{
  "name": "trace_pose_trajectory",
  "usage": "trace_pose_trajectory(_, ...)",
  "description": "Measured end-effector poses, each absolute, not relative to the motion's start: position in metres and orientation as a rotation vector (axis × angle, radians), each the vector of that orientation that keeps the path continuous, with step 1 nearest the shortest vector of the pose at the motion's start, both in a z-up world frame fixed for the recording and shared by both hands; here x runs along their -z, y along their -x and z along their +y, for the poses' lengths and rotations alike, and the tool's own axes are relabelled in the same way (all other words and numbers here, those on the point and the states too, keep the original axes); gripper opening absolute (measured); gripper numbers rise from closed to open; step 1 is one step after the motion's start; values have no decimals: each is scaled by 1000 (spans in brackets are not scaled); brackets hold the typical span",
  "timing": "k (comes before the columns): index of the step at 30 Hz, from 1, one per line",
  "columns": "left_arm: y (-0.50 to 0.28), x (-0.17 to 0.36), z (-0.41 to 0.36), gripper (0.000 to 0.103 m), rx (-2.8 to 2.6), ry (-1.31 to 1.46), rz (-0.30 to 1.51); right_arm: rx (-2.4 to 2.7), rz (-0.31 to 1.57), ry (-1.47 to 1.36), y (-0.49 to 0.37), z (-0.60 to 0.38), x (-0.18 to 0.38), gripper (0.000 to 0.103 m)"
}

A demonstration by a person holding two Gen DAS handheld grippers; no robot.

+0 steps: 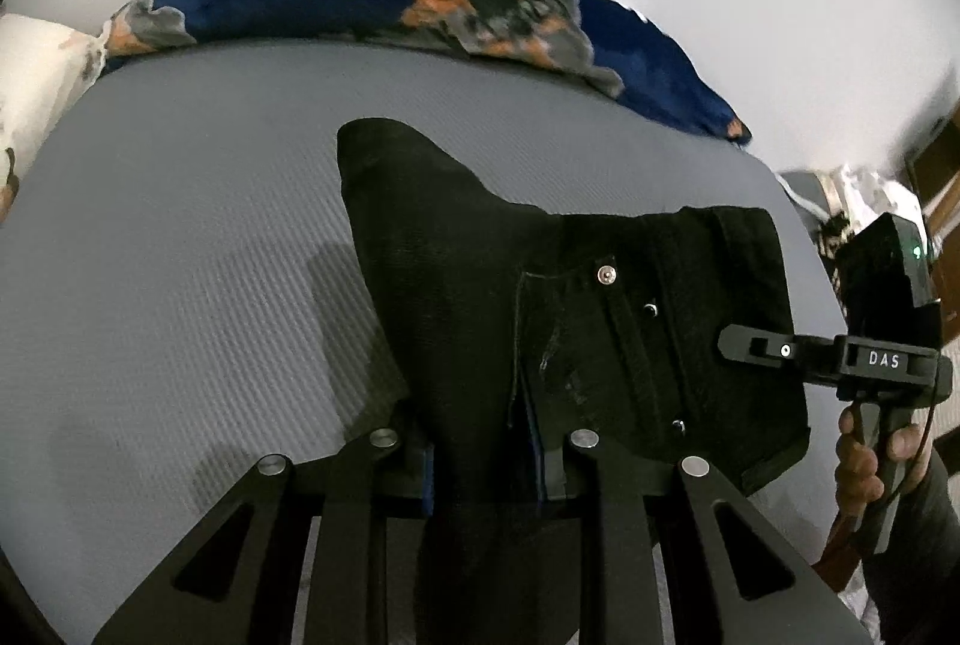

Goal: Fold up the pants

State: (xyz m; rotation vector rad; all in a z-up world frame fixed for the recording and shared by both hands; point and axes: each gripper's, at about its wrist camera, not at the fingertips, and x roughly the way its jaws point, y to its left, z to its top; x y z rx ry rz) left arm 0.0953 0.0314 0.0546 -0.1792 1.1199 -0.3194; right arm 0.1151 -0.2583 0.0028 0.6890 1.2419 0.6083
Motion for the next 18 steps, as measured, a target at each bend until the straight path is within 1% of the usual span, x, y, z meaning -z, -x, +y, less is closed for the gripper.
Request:
trace_pose_trajectory(10,-145,-58,49,22,277,195,1076,-631,1242,-651,-175,-239,-9,24)
trace_pose_trajectory(18,-170,-54,62,22,271,244,1070,-626,1235,-646,-199,-233,-9,24)
